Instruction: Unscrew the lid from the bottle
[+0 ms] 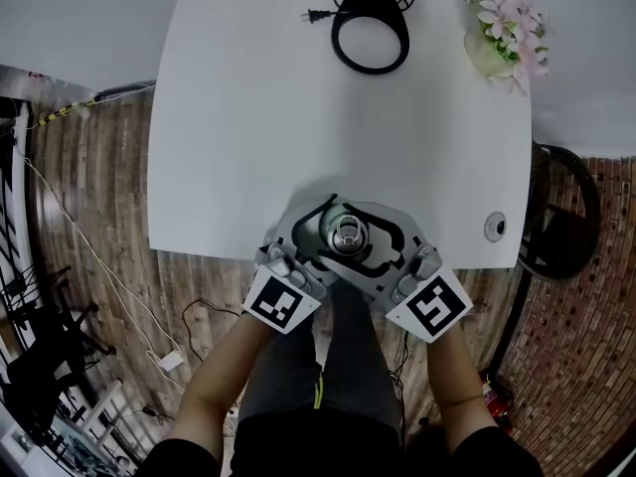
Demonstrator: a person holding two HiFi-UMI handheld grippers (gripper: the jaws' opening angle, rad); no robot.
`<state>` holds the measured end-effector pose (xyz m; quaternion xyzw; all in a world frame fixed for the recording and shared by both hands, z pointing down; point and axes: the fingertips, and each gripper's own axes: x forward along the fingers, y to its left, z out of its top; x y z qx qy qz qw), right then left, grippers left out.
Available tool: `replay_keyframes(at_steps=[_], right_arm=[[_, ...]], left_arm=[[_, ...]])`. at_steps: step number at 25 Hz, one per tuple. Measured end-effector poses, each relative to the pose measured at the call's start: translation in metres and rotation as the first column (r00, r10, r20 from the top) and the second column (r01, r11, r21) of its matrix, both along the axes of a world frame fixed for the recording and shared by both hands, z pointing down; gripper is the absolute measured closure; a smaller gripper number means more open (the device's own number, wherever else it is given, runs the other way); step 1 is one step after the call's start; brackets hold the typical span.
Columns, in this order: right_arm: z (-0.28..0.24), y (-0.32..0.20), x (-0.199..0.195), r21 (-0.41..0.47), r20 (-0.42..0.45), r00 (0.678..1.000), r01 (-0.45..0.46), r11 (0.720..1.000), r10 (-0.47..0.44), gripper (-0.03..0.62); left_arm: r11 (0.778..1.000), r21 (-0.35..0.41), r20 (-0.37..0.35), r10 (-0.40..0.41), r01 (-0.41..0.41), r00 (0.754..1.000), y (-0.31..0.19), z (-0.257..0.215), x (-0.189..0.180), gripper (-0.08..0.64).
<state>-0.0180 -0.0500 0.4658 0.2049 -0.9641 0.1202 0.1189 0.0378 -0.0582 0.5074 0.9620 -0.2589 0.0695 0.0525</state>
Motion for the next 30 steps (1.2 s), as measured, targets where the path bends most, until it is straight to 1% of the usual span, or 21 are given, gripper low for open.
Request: replay_keyframes(at_steps=[2, 3, 5, 13, 17, 20, 22, 24, 25, 27, 28, 30], right_arm=[[-0.004, 0.002, -0.004, 0.063, -0.025, 0.992, 0.125, 0.99, -0.123, 0.316], [-0.004, 0.003, -0.006, 0.086, -0.044, 0.986, 0.166, 0.982, -0.163, 0.316], [-0.005, 0.004, -0.006, 0.102, -0.06, 0.98, 0.195, 0.976, -0.189, 0.315], [-0.005, 0.004, -0.004, 0.08, -0.024, 0.99, 0.139, 0.987, -0.137, 0.316], [-0.012, 0.0, -0.003, 0.036, 0.025, 0.996, 0.089, 0.995, -0.09, 0.316], [-0.019, 0.001, -0.002, 0.035, 0.024, 0.996, 0.081, 0.996, -0.082, 0.316], [-0.029, 0.0, 0.001, 0.03, 0.037, 0.998, 0.059, 0.998, -0.06, 0.316], [-0.038, 0.0, 0.004, 0.027, 0.044, 0.998, 0.036, 0.999, -0.037, 0.316], [-0.042, -0.001, 0.005, 0.03, 0.043, 0.999, 0.027, 0.999, -0.028, 0.316], [-0.049, -0.001, 0.009, 0.034, 0.041, 0.999, 0.006, 0.999, -0.007, 0.316], [-0.051, -0.002, 0.012, 0.034, 0.038, 0.999, -0.005, 0.999, 0.003, 0.316], [-0.056, -0.003, 0.017, 0.032, 0.034, 0.999, -0.026, 0.999, 0.025, 0.316]], left_arm=[[1.0, 0.001, 0.002, 0.002, -0.002, 1.0, 0.0, 0.0, 0.0, 0.193], [1.0, 0.003, 0.001, 0.003, -0.003, 1.0, 0.0, -0.001, 0.0, 0.193], [1.0, 0.002, 0.003, 0.003, -0.003, 1.0, 0.0, 0.0, 0.0, 0.193], [1.0, -0.006, -0.002, -0.007, 0.007, 1.0, 0.001, 0.001, 0.0, 0.193], [1.0, -0.004, -0.005, -0.009, 0.009, 1.0, 0.0, 0.002, 0.0, 0.193], [0.999, -0.029, -0.007, -0.018, 0.018, 1.0, 0.0, 0.005, 0.0, 0.193], [0.999, -0.039, 0.007, -0.011, 0.011, 1.0, 0.001, 0.009, 0.001, 0.193], [1.0, -0.027, 0.048, 0.016, -0.014, 0.999, 0.003, 0.014, 0.0, 0.193], [0.999, -0.029, 0.053, 0.02, -0.018, 0.998, 0.003, 0.013, -0.001, 0.192], [0.999, -0.047, 0.025, 0.002, -0.001, 1.0, 0.001, 0.004, -0.002, 0.183], [0.999, -0.047, 0.022, -0.001, 0.002, 1.0, 0.0, 0.0, -0.003, 0.182], [0.999, -0.037, 0.049, 0.015, -0.013, 0.999, 0.001, 0.0, -0.004, 0.181]])
